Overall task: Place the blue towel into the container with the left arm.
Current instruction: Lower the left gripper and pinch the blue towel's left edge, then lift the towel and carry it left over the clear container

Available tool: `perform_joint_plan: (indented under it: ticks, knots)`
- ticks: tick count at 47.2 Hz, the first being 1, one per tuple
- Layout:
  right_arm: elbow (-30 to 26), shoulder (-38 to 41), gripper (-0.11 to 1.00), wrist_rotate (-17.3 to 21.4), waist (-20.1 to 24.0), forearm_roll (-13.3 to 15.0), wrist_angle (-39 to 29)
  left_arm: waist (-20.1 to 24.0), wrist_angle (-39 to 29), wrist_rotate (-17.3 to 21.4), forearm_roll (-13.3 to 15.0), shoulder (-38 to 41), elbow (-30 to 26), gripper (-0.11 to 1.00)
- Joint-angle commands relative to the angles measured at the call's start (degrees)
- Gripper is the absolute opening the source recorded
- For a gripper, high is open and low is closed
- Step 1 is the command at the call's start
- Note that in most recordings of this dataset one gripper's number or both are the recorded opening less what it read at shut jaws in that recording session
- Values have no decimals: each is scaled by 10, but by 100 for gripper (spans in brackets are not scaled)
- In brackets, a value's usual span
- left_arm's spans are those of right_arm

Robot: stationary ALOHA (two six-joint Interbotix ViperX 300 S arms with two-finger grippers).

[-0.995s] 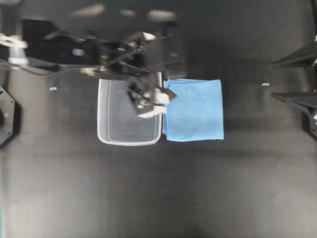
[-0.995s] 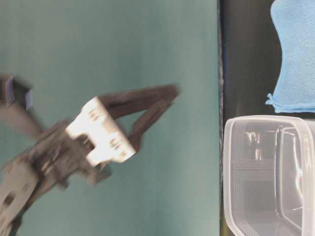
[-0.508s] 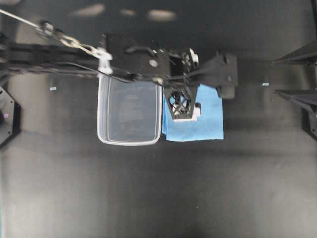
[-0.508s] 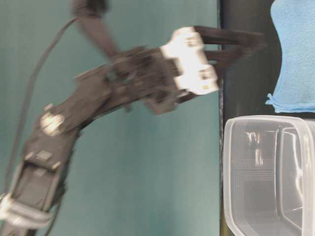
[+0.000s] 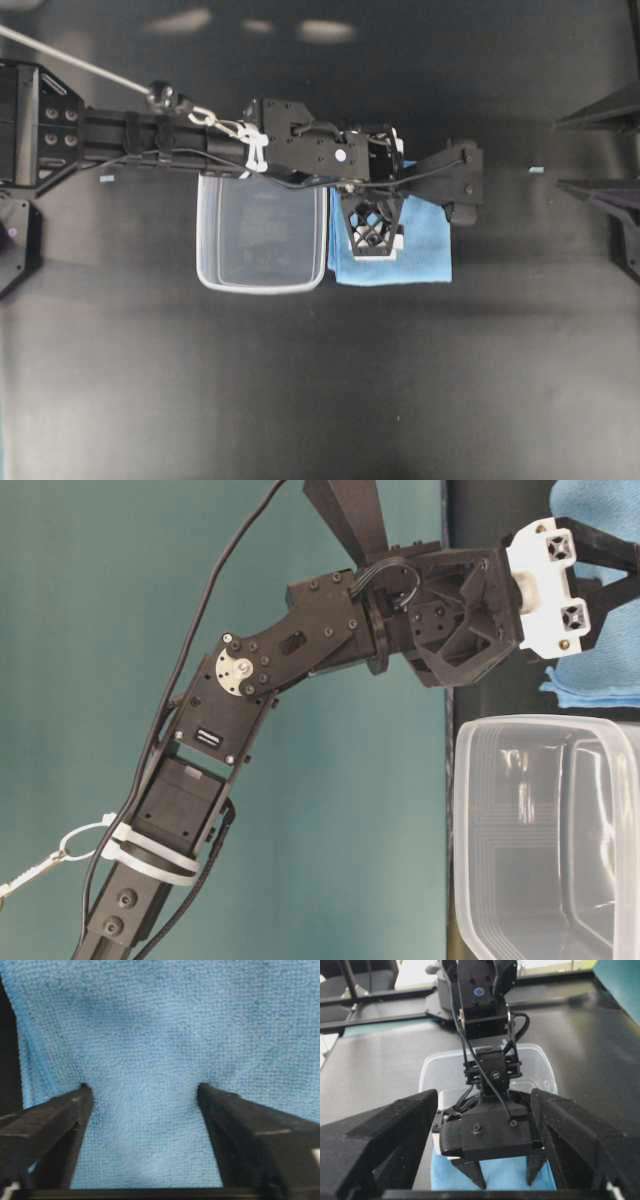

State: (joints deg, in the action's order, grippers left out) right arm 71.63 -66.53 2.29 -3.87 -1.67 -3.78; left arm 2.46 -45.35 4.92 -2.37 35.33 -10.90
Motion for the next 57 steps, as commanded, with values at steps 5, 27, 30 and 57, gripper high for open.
perform_joint_plan:
  ticks: [5,27,30,57]
  knots:
    - [-9,3,73,1,-1,-3,6,-11,1,1,-1,1,-4,51]
    - [-15,-13,73,1,-1,-4,1,-16,-119,0,-2,-150,-41,6]
    - [-16,-15,73,1,-1,-4,1,-15,-138,-1,-2,-182,-37,6]
    - [-16,-13,73,1,-1,-4,5,6,-148,-1,-2,-379,234,6]
